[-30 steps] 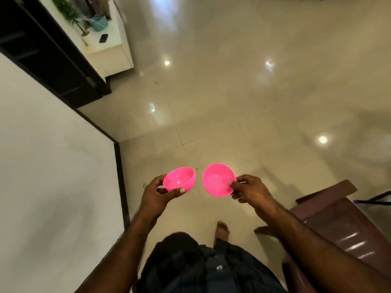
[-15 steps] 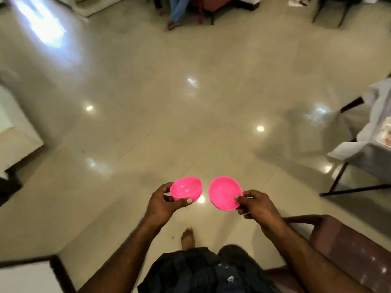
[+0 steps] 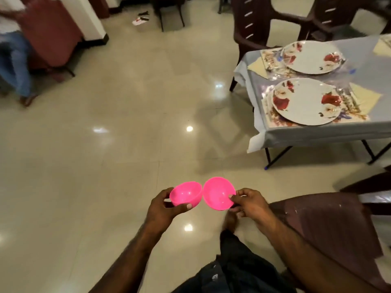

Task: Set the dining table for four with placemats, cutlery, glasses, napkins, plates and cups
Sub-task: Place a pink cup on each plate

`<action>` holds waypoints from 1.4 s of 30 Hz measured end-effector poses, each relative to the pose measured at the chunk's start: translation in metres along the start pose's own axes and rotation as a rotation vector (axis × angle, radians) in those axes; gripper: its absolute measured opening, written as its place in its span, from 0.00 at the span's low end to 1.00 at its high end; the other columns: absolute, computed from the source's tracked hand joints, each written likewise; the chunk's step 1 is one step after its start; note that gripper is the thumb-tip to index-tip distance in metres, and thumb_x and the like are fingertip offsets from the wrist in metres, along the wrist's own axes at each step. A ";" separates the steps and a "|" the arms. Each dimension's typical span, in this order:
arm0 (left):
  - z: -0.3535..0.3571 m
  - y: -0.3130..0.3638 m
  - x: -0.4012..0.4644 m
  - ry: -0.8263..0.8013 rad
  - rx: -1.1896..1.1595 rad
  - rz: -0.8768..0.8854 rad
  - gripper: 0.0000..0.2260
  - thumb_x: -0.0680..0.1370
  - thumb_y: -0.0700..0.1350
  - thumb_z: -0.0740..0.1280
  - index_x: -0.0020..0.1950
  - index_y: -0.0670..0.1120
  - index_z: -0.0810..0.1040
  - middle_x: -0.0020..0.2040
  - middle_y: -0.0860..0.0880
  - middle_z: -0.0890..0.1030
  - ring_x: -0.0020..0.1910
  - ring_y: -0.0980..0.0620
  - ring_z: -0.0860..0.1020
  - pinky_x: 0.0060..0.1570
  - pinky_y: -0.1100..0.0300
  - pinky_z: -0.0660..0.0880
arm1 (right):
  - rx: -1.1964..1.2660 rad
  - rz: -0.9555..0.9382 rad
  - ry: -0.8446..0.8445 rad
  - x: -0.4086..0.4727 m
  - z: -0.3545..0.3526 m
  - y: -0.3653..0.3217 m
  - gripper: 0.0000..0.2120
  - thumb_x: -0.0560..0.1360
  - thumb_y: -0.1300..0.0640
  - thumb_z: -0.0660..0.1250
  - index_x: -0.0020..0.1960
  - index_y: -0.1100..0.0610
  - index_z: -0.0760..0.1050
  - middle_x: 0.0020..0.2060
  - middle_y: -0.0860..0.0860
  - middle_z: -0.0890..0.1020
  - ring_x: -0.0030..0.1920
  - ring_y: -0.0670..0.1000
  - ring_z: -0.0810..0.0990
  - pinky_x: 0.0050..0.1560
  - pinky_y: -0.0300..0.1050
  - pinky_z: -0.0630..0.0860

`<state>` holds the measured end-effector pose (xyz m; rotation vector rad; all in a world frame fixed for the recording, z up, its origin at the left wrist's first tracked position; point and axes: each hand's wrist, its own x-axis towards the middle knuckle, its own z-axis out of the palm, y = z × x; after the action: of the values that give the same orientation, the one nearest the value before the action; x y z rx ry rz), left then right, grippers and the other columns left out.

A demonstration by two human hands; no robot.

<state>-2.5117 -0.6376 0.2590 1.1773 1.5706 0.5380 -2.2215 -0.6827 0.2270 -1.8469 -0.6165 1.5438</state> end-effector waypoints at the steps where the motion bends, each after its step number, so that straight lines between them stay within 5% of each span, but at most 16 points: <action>1: 0.012 0.020 0.025 -0.014 0.004 0.010 0.40 0.54 0.61 0.86 0.64 0.56 0.81 0.60 0.52 0.83 0.49 0.53 0.85 0.45 0.60 0.80 | 0.022 0.010 0.022 0.018 -0.012 -0.017 0.10 0.78 0.58 0.75 0.53 0.64 0.80 0.38 0.59 0.87 0.34 0.53 0.83 0.34 0.45 0.75; 10: 0.104 0.188 0.203 -0.198 0.032 0.167 0.33 0.63 0.47 0.88 0.65 0.52 0.81 0.60 0.51 0.82 0.51 0.51 0.85 0.48 0.59 0.81 | 0.132 -0.075 0.224 0.122 -0.146 -0.164 0.09 0.78 0.58 0.75 0.52 0.64 0.81 0.37 0.58 0.87 0.35 0.52 0.82 0.36 0.45 0.74; 16: 0.179 0.266 0.324 -0.371 0.093 0.230 0.33 0.61 0.48 0.88 0.64 0.53 0.81 0.59 0.51 0.83 0.50 0.52 0.85 0.44 0.63 0.81 | 0.258 -0.032 0.356 0.173 -0.200 -0.195 0.06 0.79 0.60 0.73 0.56 0.57 0.82 0.37 0.57 0.85 0.36 0.53 0.81 0.37 0.46 0.74; 27: 0.313 0.387 0.474 -0.704 0.269 0.264 0.33 0.60 0.49 0.89 0.63 0.51 0.82 0.56 0.51 0.85 0.53 0.49 0.84 0.41 0.64 0.80 | 0.448 0.196 0.741 0.279 -0.287 -0.230 0.09 0.78 0.58 0.74 0.49 0.64 0.82 0.38 0.60 0.87 0.37 0.56 0.83 0.40 0.49 0.77; 36: 0.386 0.425 0.491 -0.638 0.300 0.215 0.40 0.58 0.53 0.89 0.67 0.50 0.80 0.59 0.53 0.84 0.56 0.50 0.84 0.51 0.52 0.85 | 0.305 0.215 0.771 0.371 -0.388 -0.244 0.08 0.77 0.57 0.74 0.47 0.63 0.82 0.34 0.61 0.85 0.31 0.56 0.81 0.32 0.47 0.76; 40: 0.398 0.430 0.480 -0.615 0.329 0.211 0.41 0.59 0.54 0.89 0.69 0.52 0.79 0.59 0.55 0.83 0.56 0.50 0.83 0.50 0.55 0.84 | 0.192 0.229 0.697 0.388 -0.417 -0.245 0.10 0.74 0.53 0.75 0.42 0.60 0.84 0.37 0.59 0.87 0.36 0.59 0.84 0.44 0.59 0.83; 42: 0.406 0.435 0.476 -0.593 0.325 0.207 0.40 0.60 0.52 0.88 0.69 0.51 0.79 0.59 0.55 0.83 0.56 0.51 0.83 0.50 0.56 0.84 | 0.017 0.206 0.685 0.390 -0.428 -0.247 0.16 0.71 0.46 0.76 0.50 0.57 0.85 0.50 0.56 0.88 0.48 0.61 0.86 0.55 0.58 0.83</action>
<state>-1.9457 -0.1268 0.2488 1.5811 1.0493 0.0396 -1.7130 -0.3133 0.1870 -2.2970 -0.0935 0.9152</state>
